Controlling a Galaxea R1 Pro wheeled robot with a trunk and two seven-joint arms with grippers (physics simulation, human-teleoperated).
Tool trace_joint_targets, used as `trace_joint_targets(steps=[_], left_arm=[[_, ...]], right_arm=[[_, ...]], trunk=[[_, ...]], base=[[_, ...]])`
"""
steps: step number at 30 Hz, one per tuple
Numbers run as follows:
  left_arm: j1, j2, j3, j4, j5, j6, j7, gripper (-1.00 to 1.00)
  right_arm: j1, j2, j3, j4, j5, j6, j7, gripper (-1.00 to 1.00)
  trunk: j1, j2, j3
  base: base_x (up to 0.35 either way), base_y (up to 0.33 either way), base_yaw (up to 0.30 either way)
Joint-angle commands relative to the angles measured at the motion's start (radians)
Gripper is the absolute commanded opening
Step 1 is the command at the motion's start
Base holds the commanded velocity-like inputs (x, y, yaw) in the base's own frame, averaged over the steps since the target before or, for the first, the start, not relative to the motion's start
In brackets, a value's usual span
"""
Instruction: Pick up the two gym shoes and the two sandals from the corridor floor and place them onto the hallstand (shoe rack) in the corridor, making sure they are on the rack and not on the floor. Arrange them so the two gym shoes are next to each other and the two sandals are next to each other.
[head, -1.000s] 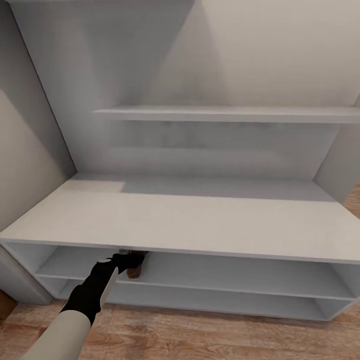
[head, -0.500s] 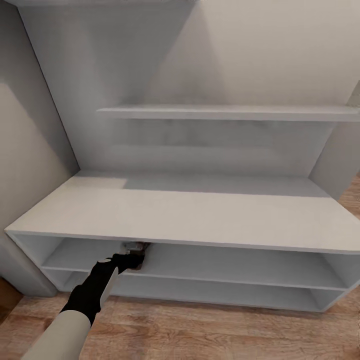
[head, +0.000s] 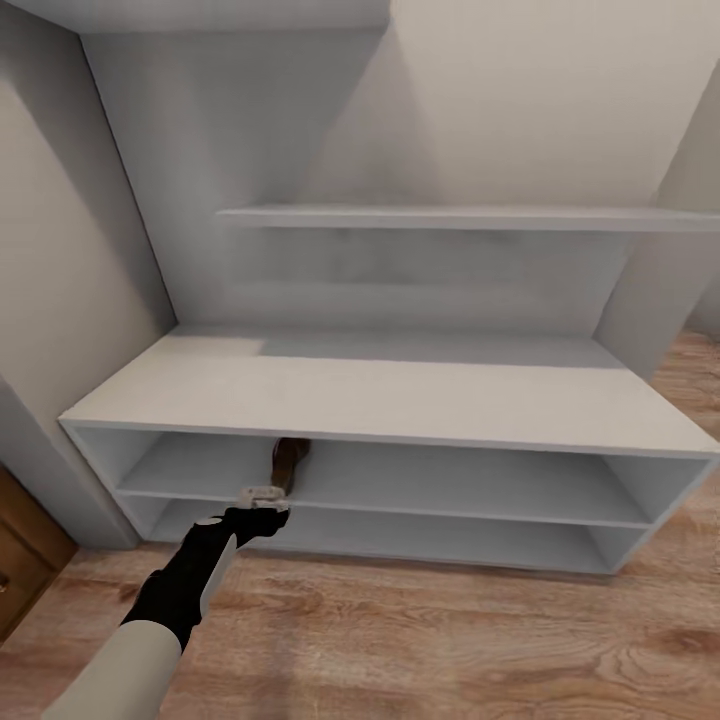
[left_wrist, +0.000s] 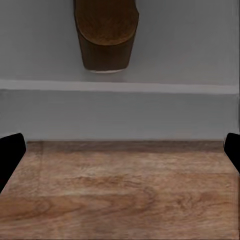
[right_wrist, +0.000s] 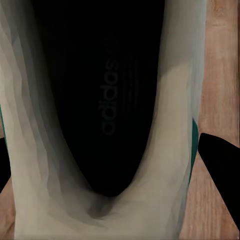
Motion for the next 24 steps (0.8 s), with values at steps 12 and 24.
trace_joint_targets(steps=[12, 24], left_arm=[[0.0, -0.005, 0.0, -0.004, 0.002, -0.041, -0.01, 1.0], [0.0, -0.022, 0.002, -0.002, 0.001, -0.173, -0.012, 1.0]], right_arm=[[-0.002, 0.0, 0.002, -0.043, 0.004, 0.005, 0.008, -1.0], [-0.002, 0.0, 0.03, -0.067, 0.004, 0.005, 0.008, -1.0]], trunk=[[-0.001, 0.0, -0.001], [-0.001, 0.0, -0.001]], base=[[-0.274, 0.0, 0.0], [-0.076, 0.0, 0.0]])
